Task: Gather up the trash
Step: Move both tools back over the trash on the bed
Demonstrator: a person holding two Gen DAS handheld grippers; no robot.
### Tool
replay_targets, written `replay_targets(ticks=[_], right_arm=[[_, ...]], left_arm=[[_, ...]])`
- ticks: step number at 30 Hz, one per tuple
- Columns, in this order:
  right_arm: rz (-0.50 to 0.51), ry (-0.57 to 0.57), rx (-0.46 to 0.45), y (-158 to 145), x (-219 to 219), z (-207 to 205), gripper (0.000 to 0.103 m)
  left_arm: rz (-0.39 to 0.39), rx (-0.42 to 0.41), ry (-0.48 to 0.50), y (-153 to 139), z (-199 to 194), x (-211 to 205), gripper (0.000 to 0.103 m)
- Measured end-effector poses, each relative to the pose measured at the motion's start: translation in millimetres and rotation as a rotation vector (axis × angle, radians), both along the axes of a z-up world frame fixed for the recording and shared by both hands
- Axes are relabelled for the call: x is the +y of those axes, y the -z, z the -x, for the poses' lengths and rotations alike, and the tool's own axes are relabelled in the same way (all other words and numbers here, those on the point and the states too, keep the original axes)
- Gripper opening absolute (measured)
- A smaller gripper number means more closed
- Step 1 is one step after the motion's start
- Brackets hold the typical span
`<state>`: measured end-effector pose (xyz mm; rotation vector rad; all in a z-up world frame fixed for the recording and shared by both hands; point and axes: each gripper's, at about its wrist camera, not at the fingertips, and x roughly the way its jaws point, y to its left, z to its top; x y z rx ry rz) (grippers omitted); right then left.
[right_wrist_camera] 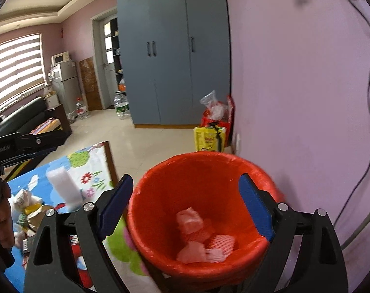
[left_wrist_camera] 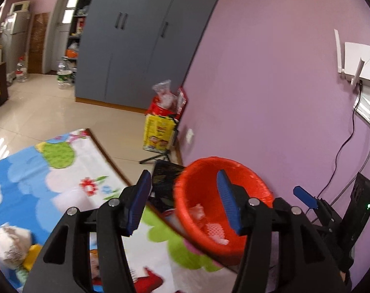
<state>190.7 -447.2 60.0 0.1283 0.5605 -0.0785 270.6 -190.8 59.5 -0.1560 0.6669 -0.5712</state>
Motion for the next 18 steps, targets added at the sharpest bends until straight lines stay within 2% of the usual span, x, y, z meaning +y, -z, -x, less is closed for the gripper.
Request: replay_targets(ticks=[18], right_arm=[[-0.032, -0.200, 0.008, 0.6, 85.3, -4.3, 0.085]], left_arm=[[-0.021, -0.051, -0.243, -8.3, 53.9, 135.6, 0.057]])
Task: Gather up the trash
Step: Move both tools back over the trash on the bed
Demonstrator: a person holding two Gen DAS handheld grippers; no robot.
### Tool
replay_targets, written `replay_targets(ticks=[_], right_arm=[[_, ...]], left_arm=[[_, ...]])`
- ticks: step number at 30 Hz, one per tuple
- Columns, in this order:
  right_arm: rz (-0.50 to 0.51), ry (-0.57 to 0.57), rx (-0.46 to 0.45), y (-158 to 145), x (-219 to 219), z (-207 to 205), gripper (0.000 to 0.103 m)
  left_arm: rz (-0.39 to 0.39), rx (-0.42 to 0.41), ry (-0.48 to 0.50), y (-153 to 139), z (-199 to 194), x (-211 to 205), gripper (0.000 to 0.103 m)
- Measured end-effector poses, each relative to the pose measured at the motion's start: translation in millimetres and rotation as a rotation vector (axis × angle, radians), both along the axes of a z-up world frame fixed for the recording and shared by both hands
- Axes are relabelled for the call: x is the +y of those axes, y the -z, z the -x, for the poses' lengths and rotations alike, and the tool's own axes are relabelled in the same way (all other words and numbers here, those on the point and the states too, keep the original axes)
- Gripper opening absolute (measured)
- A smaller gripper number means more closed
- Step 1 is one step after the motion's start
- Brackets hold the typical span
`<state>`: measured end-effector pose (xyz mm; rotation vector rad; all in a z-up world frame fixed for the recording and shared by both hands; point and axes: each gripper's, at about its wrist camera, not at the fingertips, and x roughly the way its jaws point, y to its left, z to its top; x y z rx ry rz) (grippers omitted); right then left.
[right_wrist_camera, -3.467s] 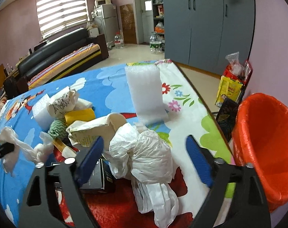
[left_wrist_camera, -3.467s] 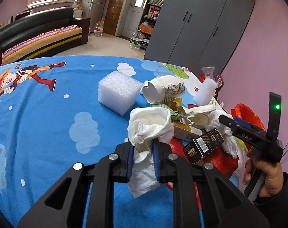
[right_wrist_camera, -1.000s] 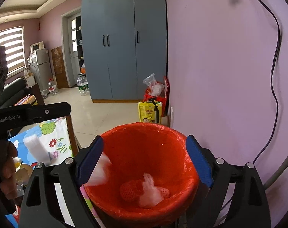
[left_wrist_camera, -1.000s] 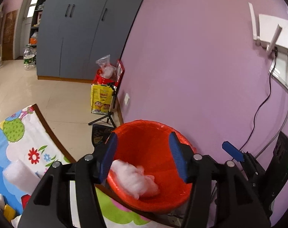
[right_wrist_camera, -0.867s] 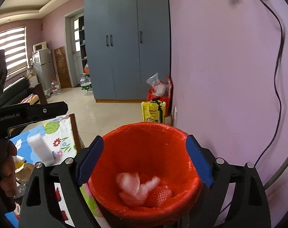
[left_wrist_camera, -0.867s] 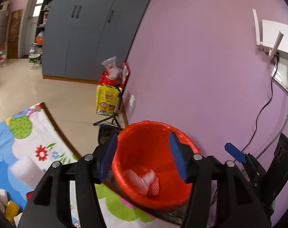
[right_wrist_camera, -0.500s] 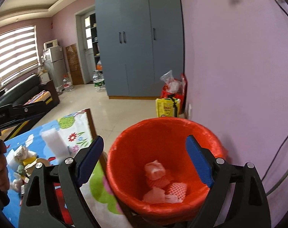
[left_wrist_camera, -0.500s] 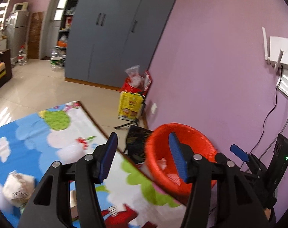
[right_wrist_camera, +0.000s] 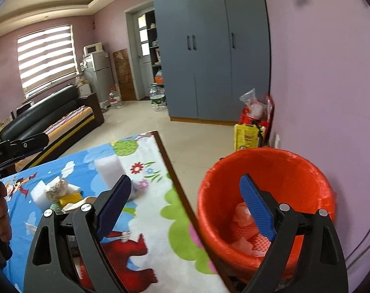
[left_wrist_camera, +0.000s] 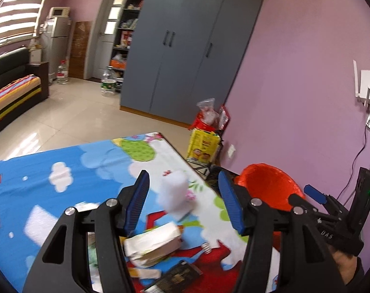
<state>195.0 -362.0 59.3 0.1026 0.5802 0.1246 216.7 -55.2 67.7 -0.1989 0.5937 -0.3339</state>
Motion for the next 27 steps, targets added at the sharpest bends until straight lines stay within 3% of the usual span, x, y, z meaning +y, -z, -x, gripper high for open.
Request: replay_targets(ticks=[11, 23, 27], right_arm=[[0.011, -0.057, 0.000, -7.0, 30.0, -4.0, 0.086], [0.013, -0.133, 0.034, 3.0, 64.2, -12.6, 0.086], [0.013, -0.149, 0.048, 8.1, 74.1, -15.4, 0.086]], left_arm=[[-0.026, -0.003, -0.133, 9.5, 24.7, 69.0, 0.062], [-0.036, 0.048, -0.235, 35.6, 32.3, 128.1, 0.062], [-0.055, 0.080, -0.249, 49.7, 29.6, 140.3, 0.067]])
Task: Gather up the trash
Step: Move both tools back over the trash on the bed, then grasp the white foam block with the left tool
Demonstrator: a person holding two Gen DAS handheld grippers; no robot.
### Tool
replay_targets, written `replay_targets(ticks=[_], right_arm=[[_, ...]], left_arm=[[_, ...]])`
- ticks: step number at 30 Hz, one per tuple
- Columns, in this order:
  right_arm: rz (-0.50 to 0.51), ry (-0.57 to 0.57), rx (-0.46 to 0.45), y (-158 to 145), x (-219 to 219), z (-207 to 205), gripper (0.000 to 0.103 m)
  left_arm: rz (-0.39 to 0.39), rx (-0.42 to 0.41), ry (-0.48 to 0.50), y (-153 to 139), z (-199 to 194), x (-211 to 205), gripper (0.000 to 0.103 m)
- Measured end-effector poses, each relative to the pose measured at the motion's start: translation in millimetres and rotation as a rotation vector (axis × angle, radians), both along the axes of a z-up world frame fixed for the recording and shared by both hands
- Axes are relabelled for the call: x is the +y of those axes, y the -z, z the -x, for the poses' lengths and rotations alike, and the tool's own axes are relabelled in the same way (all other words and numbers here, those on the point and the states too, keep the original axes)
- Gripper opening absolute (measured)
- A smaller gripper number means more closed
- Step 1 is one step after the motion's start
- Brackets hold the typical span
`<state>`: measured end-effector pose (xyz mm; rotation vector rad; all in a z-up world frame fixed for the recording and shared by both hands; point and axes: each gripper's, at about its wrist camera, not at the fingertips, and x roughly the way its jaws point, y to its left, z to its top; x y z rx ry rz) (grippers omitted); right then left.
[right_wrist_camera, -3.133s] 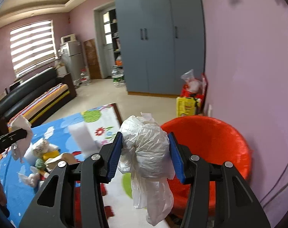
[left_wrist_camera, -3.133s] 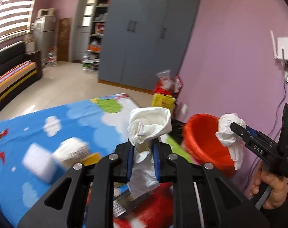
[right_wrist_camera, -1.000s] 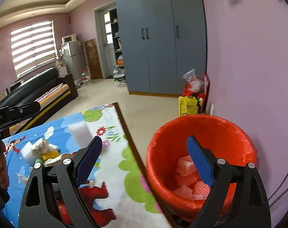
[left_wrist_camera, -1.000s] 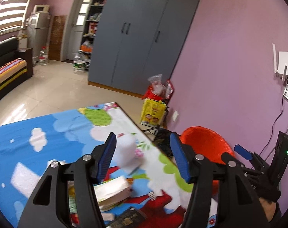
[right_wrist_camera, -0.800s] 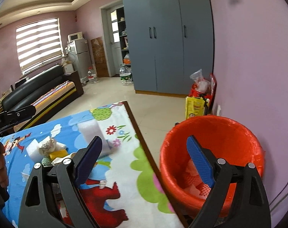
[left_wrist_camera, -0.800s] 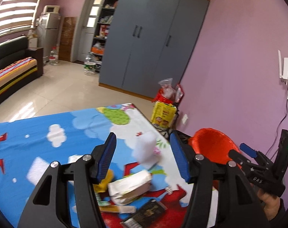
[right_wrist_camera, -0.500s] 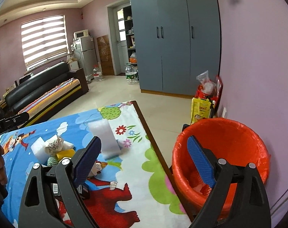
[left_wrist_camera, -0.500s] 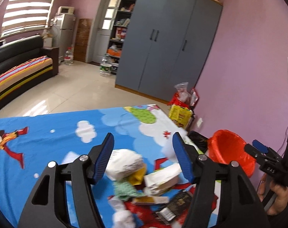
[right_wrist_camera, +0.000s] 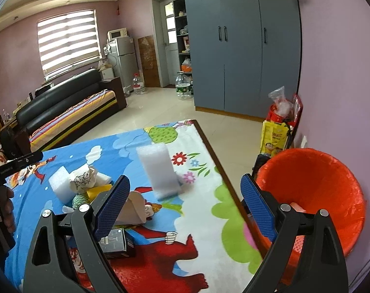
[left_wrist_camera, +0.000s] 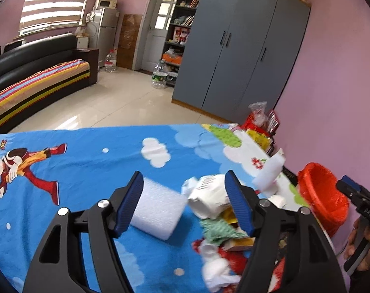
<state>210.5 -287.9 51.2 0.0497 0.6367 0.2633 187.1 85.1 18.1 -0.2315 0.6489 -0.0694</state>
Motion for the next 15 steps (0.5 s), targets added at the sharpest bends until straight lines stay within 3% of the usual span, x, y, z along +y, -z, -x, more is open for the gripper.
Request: replay_targets(ticks=[4, 10, 15], right_arm=[[-0.005, -0.028, 0.018, 4.7, 8.1, -2.9, 0.086], [-0.015, -0.050, 0.030, 7.3, 16.3, -4.2, 0.086], [-0.017, -0.071, 0.050, 12.0, 26.2, -5.9, 0.086]], left_arm=[[-0.018, 0.047, 0.000, 17.7, -6.3, 7.5, 0.068], [-0.066, 0.128, 0.024, 46.5, -20.1, 10.8, 0.078], [-0.092, 0.188, 0.043, 66.1, -28.2, 11.2, 0.079]])
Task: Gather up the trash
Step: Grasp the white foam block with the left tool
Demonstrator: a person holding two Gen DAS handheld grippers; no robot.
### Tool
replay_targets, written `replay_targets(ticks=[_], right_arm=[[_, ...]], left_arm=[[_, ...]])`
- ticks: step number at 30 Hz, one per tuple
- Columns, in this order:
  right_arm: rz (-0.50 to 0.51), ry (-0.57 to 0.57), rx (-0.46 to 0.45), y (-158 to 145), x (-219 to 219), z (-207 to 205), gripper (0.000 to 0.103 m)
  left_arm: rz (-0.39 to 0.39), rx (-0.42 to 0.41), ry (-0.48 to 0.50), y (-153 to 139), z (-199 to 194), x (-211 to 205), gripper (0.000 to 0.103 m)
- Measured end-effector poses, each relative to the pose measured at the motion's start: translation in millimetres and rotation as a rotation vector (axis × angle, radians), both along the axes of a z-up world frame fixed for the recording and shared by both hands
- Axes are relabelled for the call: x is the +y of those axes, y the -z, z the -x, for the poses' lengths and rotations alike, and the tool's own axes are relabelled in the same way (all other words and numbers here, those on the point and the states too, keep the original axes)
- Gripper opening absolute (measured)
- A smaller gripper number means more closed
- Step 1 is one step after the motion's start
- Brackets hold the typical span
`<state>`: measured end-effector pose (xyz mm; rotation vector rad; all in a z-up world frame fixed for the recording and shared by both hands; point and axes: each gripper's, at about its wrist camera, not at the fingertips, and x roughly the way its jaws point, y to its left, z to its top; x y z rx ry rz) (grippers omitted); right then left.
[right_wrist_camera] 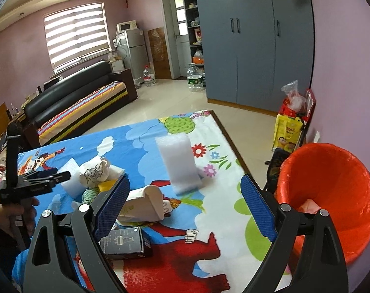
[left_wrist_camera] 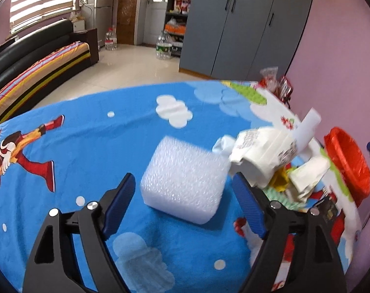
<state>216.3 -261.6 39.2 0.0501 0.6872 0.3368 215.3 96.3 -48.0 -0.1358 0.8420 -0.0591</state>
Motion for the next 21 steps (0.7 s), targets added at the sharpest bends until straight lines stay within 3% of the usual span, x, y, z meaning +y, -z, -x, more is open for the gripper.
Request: replay_targets(ticks=[4, 6, 21], right_arm=[[0.003, -0.028, 0.013, 4.6, 10.1, 1.9, 0.086], [0.005, -0.043, 0.025, 8.7, 17.0, 2.5, 0.086], [0.048, -0.141, 0.080, 27.2, 69.1, -2.9, 0.086]], left_arm=[[-0.018, 0.039, 0.009, 11.8, -2.8, -1.7, 0.077], [-0.030, 0.055, 0.015, 15.7, -2.6, -3.5, 0.067], [-0.009, -0.038, -0.102, -18.2, 43.5, 13.1, 0.066]])
